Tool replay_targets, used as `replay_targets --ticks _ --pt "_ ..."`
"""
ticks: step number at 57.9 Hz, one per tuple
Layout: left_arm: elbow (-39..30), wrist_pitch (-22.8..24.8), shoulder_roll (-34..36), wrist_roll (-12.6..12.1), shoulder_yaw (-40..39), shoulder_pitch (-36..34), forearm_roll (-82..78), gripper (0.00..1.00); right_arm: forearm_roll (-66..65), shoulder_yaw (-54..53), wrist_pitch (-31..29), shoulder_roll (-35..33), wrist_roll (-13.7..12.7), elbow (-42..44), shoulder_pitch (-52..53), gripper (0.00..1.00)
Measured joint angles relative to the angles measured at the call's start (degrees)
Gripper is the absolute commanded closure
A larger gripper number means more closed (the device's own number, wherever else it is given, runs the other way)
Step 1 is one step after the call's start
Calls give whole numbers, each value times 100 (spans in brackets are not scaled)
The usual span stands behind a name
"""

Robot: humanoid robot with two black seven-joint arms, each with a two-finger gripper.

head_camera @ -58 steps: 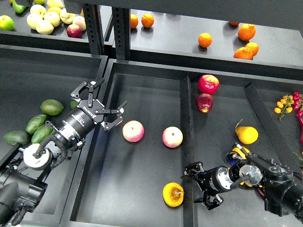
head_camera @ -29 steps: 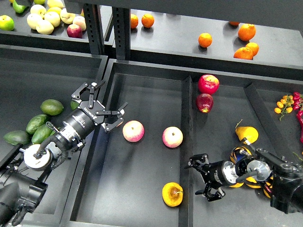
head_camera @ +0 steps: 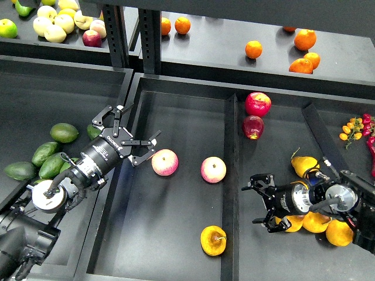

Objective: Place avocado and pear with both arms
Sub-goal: 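Move the right gripper toward the halved yellow fruit in the tray, then lower the right gripper onto the halved yellow fruit and grasp it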

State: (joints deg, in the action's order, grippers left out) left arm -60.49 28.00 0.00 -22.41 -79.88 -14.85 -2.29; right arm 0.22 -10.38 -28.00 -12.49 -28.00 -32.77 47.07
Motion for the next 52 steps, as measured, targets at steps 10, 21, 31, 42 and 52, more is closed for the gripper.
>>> replay_targets --ticks 10,21,31,42,52 --pt "11 0 0 0 6 0 -6 0 62 89 0 8 0 -399 -80 1" --pt "44 0 0 0 8 0 -6 0 63 254 0 -5 0 -565 -279 1" --pt "52 0 0 -1 8 0 -1 0 48 413 0 -30 0 -621 -395 1" --pt "71 0 0 -9 8 0 1 0 -6 428 0 43 0 -627 -512 1" --pt "72 0 0 -9 8 0 1 0 -112 428 0 75 0 -641 -579 1"
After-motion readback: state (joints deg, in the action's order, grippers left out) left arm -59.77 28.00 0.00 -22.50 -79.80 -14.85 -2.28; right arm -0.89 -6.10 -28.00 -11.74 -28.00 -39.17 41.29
